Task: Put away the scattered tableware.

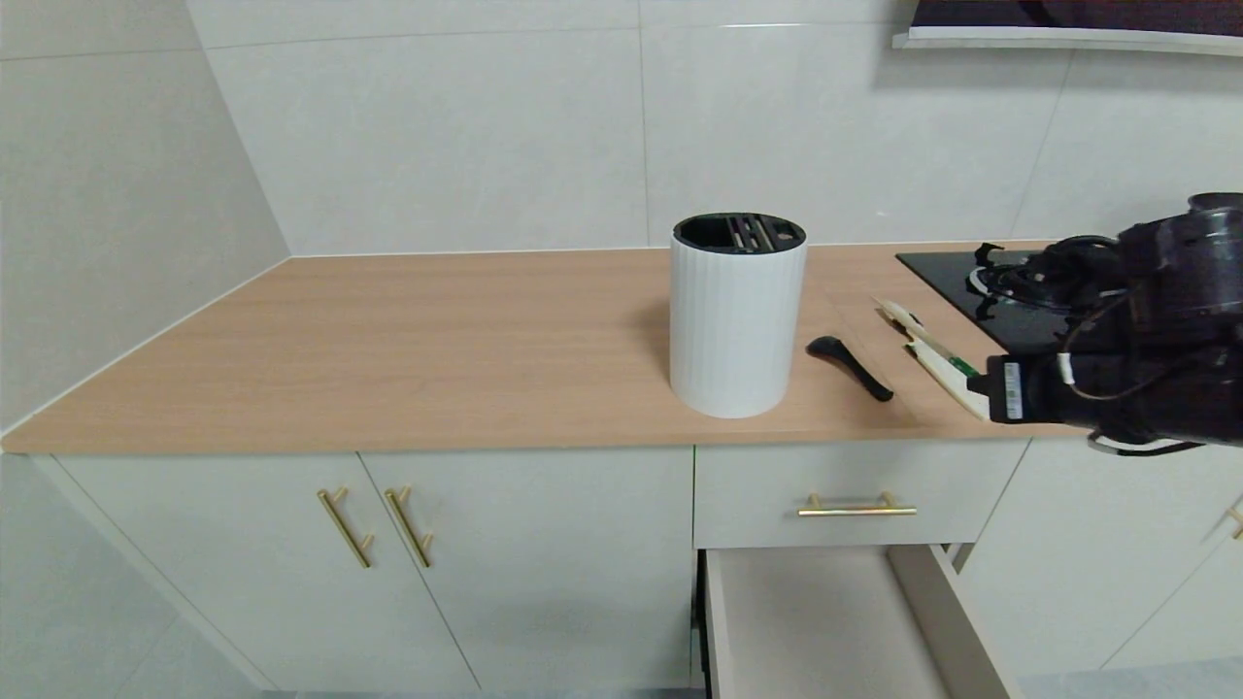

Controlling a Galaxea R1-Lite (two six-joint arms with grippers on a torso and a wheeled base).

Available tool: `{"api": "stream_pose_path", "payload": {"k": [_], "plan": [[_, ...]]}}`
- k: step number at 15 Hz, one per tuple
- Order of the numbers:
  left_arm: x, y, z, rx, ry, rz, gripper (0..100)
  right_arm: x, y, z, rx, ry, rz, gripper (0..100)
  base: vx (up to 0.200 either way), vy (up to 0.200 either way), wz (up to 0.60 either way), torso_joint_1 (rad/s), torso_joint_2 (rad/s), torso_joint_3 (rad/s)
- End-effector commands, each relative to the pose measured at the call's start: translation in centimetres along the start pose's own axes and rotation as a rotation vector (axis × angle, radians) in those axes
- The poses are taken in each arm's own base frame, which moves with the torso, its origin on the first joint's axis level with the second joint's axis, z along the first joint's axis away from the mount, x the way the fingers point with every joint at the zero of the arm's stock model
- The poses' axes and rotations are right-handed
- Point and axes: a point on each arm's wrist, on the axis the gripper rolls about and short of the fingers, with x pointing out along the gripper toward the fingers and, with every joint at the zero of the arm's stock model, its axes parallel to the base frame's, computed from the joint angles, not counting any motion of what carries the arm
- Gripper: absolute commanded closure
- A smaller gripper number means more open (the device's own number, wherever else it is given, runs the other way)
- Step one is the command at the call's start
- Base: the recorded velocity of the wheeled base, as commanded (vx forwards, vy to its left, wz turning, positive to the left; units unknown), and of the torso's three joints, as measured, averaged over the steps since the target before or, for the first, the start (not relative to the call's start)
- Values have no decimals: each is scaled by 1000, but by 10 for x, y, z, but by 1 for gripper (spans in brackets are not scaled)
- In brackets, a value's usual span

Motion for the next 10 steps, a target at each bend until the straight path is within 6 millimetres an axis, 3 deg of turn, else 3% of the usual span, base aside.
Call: {"api": "stream_pose_path", "payload": {"k": [1, 6, 10], "plan": [[0, 0, 0, 0, 1, 1, 0, -83, -10, -4, 4, -29, 110, 100, 0, 0, 0, 0, 0, 0], [0, 0, 0, 0, 1, 1, 0, -114, -11, -28, -30, 104, 235, 100, 0, 0, 0, 0, 0, 0], [0, 0, 0, 0, 1, 1, 0, -120, -4, -51, -167, 150, 381, 100, 0, 0, 0, 0, 0, 0]]}}
